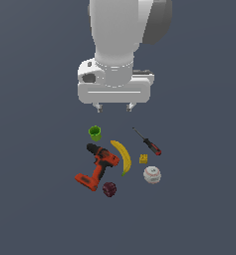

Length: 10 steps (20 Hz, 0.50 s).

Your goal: Pick up a designated object from a clutter of objects.

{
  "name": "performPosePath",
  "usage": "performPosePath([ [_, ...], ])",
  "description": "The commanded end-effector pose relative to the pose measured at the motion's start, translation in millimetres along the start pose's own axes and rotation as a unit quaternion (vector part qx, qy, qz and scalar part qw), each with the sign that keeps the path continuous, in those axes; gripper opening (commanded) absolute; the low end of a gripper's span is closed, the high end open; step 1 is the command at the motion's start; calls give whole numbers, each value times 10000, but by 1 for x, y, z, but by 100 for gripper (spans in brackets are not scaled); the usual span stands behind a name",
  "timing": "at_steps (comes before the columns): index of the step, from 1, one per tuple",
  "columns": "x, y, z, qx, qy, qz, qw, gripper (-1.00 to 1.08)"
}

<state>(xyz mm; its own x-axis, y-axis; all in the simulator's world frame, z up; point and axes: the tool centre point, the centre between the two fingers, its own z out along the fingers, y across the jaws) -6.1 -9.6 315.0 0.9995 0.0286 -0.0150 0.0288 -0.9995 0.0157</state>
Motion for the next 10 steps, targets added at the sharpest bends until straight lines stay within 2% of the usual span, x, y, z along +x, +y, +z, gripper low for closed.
performPosePath([
  [1, 0, 0, 0, 0, 0, 0, 10000, 100],
  [10, -1, 32, 6, -75, -10, 113, 9999, 100],
])
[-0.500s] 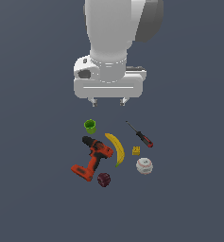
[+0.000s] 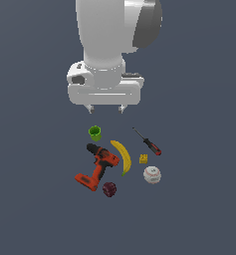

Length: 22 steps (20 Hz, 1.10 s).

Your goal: Pick up a designated object from a clutter of objects.

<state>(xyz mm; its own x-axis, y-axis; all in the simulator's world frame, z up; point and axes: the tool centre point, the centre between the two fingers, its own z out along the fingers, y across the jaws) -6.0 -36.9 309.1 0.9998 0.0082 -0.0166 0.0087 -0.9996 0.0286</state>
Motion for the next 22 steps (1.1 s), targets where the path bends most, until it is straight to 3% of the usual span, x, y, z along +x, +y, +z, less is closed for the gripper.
performPosePath([
  [1, -1, 6, 0, -12, 1, 12, 10000, 100],
  [12, 14, -16, 27, -20, 15, 71, 10000, 100],
  [22, 42, -79, 111, -1, 56, 259, 9996, 100],
])
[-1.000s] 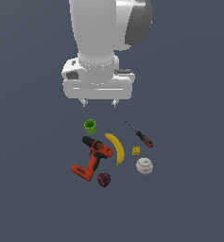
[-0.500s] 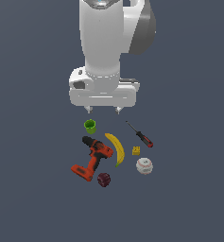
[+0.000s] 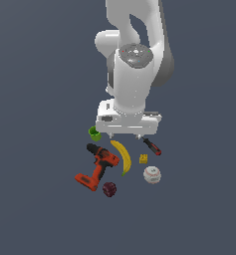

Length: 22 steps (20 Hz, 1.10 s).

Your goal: Pick up a designated object from a clutter of objects.

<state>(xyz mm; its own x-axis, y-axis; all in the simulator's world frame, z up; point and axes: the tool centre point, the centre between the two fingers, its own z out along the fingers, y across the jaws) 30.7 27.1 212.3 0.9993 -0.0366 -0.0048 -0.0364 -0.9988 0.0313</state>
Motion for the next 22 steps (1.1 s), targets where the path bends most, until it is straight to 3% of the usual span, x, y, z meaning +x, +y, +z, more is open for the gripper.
performPosePath([
  [1, 4, -22, 28, 18, 8, 59, 10000, 100],
  [11, 3, -86, 112, 117, 22, 258, 9996, 100],
  [22, -2, -104, 136, 153, 12, 311, 9994, 100],
])
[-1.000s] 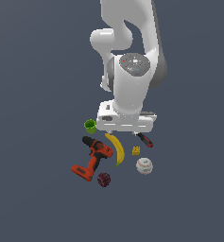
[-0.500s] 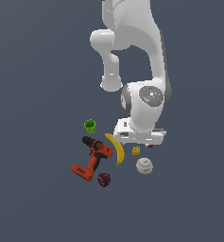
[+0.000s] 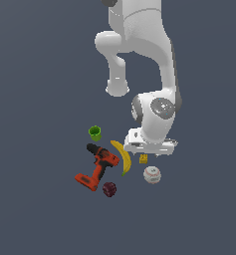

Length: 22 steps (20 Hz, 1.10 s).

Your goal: Pick up a designated object from a clutter of objects.

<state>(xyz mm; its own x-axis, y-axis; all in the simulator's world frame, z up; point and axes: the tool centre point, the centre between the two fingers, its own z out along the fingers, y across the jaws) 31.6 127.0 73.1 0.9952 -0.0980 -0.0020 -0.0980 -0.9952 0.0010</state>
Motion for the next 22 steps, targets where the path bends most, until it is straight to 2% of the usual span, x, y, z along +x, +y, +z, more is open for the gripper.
performPosePath([
  [1, 0, 0, 1, 1, 3, 3, 10000, 100],
  [12, -1, 0, 44, 3, 8, 10, 10000, 100],
  [17, 0, -1, 51, 4, 10, 12, 10000, 100],
  [18, 0, -1, 51, 4, 10, 12, 10000, -100],
  [22, 0, -1, 51, 4, 10, 12, 10000, -100],
])
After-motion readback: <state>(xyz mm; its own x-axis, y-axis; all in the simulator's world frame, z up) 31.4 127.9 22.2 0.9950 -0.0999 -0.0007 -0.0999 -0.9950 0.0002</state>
